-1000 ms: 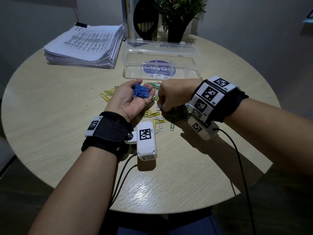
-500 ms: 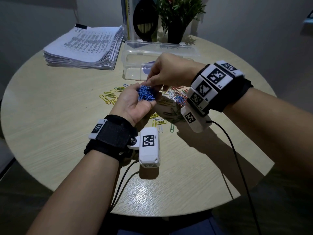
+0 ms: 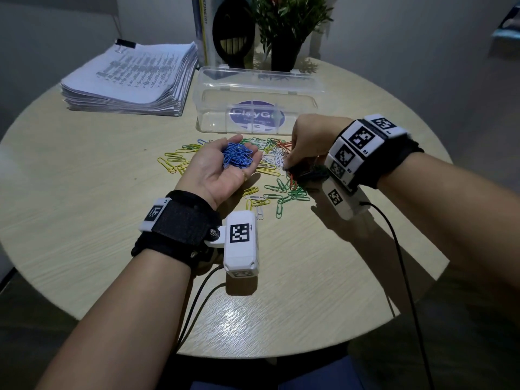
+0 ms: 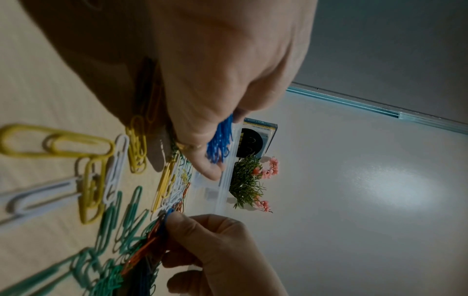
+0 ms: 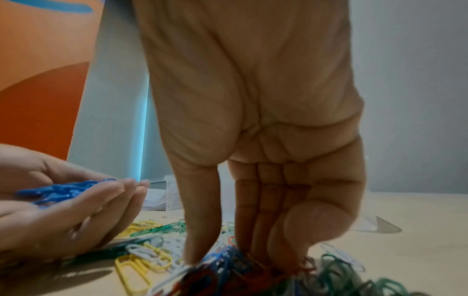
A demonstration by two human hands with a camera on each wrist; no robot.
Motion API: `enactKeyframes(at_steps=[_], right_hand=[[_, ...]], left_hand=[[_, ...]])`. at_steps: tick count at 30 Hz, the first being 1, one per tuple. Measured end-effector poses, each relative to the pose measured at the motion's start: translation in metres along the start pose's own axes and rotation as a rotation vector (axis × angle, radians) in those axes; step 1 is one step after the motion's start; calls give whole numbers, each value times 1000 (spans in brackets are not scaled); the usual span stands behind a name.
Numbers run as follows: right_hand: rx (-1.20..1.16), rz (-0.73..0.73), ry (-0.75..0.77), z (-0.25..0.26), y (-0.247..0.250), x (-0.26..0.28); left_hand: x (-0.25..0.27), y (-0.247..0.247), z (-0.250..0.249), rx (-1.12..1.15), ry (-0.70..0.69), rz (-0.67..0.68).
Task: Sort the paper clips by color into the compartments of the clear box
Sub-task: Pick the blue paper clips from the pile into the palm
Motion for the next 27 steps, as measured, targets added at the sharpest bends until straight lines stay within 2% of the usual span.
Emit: enactKeyframes(at_steps=[8,17,22,27], right_hand=[[15,35,-7,4,-3,-3],[-209,72,39,3,8,-4],[-451,66,97,16,17,-2],[-396,45,107,23,24,-1]], left_hand=[[0,0,-1,12,-2,2],[0,1,-1,-3,4,8],[1,0,1,-55,8,2],[1,-1,0,-54,7,3]])
Point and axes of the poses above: each hand's wrist, its own x-axis away from the middle knuckle, its own y-axis out of the back of the hand, z = x × y, the point moved 5 cm from there along -x, towards the middle knuckle, and after that the axes turned 1 degree about -z, right-handed, at the moved point
